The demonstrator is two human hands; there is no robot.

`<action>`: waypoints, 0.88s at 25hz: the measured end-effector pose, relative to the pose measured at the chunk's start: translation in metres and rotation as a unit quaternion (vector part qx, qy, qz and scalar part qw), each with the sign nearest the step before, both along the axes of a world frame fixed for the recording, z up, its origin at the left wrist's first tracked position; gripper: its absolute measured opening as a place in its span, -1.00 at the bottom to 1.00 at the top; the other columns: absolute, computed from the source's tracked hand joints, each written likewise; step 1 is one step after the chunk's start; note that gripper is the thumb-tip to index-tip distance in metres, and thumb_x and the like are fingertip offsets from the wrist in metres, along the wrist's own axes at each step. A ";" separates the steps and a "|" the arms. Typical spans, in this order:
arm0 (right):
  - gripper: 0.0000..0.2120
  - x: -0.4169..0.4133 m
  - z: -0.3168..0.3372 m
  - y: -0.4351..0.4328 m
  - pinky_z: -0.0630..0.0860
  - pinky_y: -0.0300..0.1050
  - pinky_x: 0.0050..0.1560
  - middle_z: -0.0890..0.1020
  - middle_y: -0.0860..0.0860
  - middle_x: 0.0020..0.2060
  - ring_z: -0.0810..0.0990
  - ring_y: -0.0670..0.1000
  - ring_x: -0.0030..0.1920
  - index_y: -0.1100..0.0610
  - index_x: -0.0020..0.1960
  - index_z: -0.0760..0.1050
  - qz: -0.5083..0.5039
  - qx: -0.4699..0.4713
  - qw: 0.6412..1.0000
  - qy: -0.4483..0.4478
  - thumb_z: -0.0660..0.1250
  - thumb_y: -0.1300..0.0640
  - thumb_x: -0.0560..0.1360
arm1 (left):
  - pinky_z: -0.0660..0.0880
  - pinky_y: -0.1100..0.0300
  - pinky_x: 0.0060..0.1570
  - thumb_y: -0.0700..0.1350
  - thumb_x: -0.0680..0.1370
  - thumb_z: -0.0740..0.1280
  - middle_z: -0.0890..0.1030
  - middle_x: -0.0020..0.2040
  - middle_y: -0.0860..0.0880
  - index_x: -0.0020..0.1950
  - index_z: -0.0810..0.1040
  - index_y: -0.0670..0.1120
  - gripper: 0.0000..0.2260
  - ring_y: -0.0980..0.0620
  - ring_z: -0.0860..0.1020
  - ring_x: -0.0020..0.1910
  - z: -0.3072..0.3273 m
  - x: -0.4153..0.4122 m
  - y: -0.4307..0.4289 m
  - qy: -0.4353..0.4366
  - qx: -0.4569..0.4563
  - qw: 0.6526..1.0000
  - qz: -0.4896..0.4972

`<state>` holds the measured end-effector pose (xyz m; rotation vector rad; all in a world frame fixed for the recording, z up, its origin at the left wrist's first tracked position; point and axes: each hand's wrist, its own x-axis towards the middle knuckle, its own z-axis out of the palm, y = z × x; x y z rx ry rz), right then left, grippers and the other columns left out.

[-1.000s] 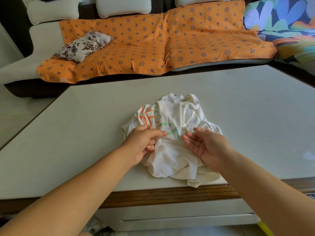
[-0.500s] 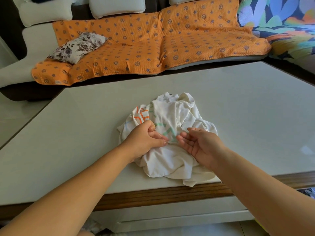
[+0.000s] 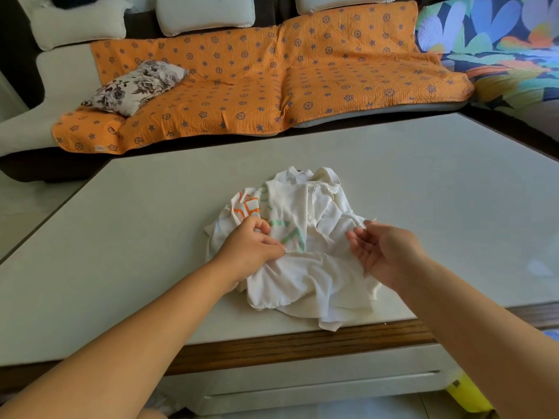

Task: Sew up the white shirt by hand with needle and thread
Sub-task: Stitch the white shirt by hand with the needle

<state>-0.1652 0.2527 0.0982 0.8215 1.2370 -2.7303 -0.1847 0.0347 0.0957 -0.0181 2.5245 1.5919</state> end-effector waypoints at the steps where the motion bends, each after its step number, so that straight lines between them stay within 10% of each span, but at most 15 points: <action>1: -0.83 -0.001 0.000 0.008 0.55 -0.25 -0.51 0.49 0.11 -0.30 0.61 0.05 -0.36 0.22 -0.08 0.40 -0.020 0.004 1.000 -0.006 0.11 0.29 0.65 | 0.45 0.25 0.03 -0.25 0.43 0.47 0.72 -0.07 -0.03 0.02 0.40 -0.07 -0.70 0.08 0.60 -0.01 0.000 0.000 -0.001 -0.005 -0.001 1.000 0.002; 7: -0.87 -0.003 0.000 0.048 0.57 -0.22 -0.52 0.49 0.12 -0.24 0.58 0.08 -0.25 0.24 0.15 0.37 -0.109 0.041 0.993 -0.024 0.08 0.30 0.66 | 0.47 0.16 0.15 -0.24 0.42 0.48 0.71 -0.06 -0.03 0.05 0.45 -0.07 -0.70 0.02 0.61 0.09 -0.005 -0.002 -0.003 -0.018 -0.011 1.000 0.015; 13: -0.80 0.002 0.002 0.075 0.56 -0.25 -0.54 0.49 0.09 -0.25 0.58 0.07 -0.26 0.21 -0.10 0.37 -0.166 0.040 0.984 -0.050 0.07 0.28 0.67 | 0.48 0.13 0.14 -0.25 0.38 0.48 0.71 -0.06 -0.06 -0.01 0.46 -0.06 -0.71 -0.02 0.61 0.08 -0.007 -0.005 -0.002 -0.019 -0.024 0.999 0.034; 20: -0.82 0.004 0.004 0.075 0.59 -0.21 -0.48 0.50 0.10 -0.26 0.59 0.07 -0.27 0.21 0.21 0.38 -0.179 0.034 0.983 -0.038 0.08 0.28 0.66 | 0.45 0.21 0.02 -0.24 0.40 0.49 0.69 -0.03 -0.07 0.00 0.47 -0.06 -0.73 -0.04 0.60 0.03 -0.008 -0.003 0.000 -0.023 -0.040 0.999 0.022; 22: -0.78 0.007 0.012 0.060 0.61 -0.15 -0.37 0.51 0.13 -0.26 0.60 0.09 -0.27 0.25 0.26 0.40 -0.151 0.032 0.988 -0.023 0.08 0.29 0.66 | 0.41 0.17 0.03 -0.14 0.39 0.53 0.62 -0.08 0.02 -0.03 0.50 -0.03 -0.74 -0.05 0.54 -0.02 -0.006 0.000 0.002 0.102 -0.151 0.983 0.013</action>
